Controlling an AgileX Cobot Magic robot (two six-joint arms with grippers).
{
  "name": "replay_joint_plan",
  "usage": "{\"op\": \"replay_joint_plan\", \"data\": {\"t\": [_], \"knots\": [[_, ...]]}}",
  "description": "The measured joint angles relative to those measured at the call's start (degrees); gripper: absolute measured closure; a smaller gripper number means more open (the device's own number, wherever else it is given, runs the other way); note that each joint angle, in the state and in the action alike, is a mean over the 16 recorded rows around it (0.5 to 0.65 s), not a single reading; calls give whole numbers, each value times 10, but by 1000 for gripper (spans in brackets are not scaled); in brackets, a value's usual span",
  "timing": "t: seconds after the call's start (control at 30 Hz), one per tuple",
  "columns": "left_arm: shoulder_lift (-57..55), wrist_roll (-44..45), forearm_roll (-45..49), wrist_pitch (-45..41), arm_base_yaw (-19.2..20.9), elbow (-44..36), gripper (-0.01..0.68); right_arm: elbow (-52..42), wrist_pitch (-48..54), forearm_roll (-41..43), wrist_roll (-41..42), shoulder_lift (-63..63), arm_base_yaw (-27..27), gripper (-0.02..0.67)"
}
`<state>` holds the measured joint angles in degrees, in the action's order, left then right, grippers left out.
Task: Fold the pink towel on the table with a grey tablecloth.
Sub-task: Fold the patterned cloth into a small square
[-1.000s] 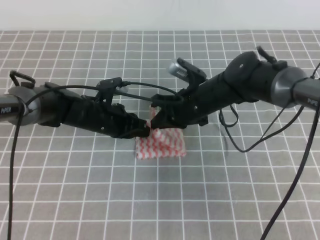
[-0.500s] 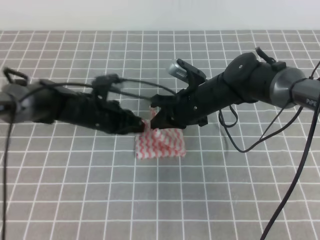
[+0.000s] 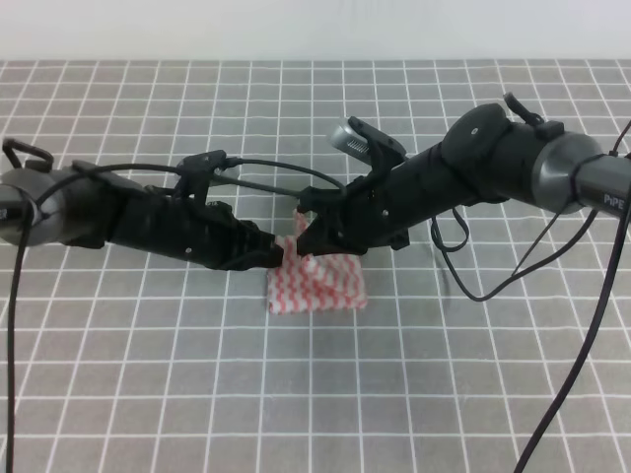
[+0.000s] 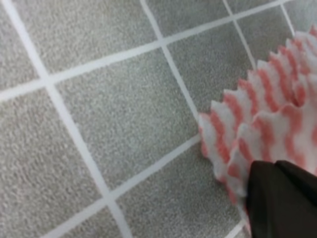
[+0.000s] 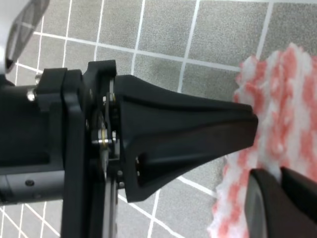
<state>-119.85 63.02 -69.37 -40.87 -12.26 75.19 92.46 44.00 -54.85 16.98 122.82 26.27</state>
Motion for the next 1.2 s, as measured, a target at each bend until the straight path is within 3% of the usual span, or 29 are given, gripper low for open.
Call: {"op": "replay_joint_plan", "data": {"t": [1.2], "knots": [[-7, 0, -10, -22, 7, 1, 674, 4, -25, -3, 2, 28, 16, 663]]}}
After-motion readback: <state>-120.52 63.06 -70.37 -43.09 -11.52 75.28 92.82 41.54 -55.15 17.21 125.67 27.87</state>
